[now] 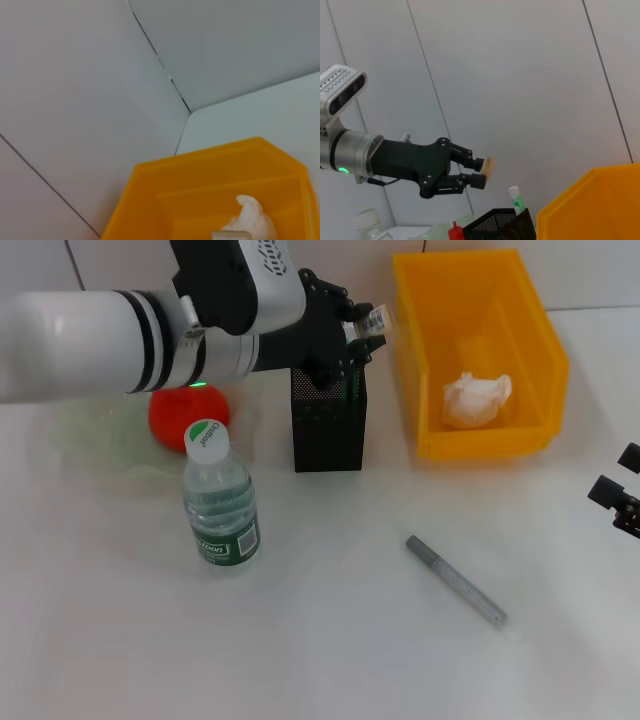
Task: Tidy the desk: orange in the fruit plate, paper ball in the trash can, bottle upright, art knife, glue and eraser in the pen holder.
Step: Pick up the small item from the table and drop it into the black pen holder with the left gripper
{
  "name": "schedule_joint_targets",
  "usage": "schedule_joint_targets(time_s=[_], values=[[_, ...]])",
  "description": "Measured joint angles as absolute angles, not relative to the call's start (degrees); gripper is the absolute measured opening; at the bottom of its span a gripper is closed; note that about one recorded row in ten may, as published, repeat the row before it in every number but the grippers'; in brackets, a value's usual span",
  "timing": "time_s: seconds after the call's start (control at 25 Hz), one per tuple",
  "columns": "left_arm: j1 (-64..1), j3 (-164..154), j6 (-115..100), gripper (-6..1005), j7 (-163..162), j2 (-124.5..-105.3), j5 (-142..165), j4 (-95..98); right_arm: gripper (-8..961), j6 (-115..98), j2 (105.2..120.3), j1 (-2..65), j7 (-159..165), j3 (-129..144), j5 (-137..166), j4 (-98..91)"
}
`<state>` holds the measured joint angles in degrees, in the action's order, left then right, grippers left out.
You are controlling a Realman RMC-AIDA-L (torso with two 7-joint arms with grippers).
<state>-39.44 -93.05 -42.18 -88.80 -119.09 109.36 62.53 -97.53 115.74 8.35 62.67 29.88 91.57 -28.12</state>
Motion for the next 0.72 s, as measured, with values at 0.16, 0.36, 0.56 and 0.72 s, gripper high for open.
schedule_joint_targets(time_s=[0.16, 0.36, 0.56, 0.72], values=[[-39.8, -93.3, -41.9, 279, -88.6, -119.10, 109.6, 61.8, 772, -97.4, 115.75, 8.5, 62.7, 29.9, 91.7, -28.1], [-39.9, -94.0, -39.5, 279, -88.4, -119.09, 110.7, 61.2, 772, -97.4, 115.75, 8.6, 62.7, 29.9, 91.7, -28.1], [-40.0, -95.4, -37.5, 279, -88.7, -119.09, 112.9, 60.5, 772, -97.3, 115.74, 8.7, 62.7, 29.9, 91.8, -28.1], [-40.0, -95.4, -37.3, 279, -88.6, -119.09, 113.2, 60.0, 772, -96.9, 115.75, 8.7, 62.7, 29.9, 91.8, -28.1]])
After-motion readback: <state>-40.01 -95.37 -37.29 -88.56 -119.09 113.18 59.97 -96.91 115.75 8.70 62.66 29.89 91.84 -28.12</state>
